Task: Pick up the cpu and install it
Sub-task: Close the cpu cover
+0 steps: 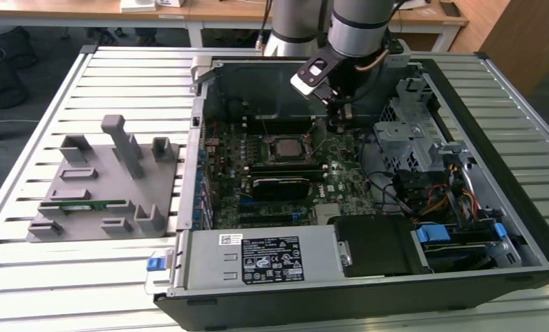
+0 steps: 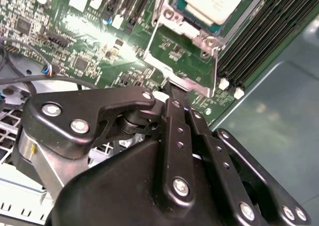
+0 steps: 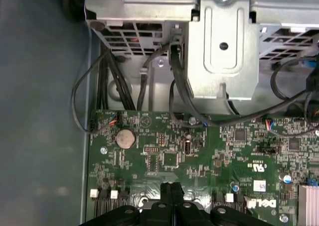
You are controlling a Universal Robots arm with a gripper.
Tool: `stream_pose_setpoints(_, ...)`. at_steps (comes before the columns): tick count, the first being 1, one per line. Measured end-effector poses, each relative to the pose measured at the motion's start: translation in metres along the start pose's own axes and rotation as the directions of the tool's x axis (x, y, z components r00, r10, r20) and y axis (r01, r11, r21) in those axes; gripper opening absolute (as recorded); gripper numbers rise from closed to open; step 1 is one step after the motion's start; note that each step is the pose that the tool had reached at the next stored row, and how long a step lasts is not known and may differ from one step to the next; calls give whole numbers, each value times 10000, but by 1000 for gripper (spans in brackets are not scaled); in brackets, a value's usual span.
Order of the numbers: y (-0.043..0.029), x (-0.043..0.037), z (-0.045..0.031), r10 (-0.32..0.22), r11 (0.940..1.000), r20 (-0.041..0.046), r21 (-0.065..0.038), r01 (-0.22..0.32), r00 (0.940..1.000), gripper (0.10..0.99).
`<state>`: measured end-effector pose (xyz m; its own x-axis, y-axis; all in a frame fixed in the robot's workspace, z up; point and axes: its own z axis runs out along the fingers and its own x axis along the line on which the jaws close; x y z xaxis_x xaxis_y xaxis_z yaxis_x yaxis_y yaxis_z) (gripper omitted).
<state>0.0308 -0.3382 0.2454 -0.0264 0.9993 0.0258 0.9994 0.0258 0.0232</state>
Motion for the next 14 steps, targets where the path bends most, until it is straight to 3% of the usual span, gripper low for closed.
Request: stream_pose_setpoints(14, -59, 2, 4, 2, 10000, -1, 0, -2, 10000, 106)
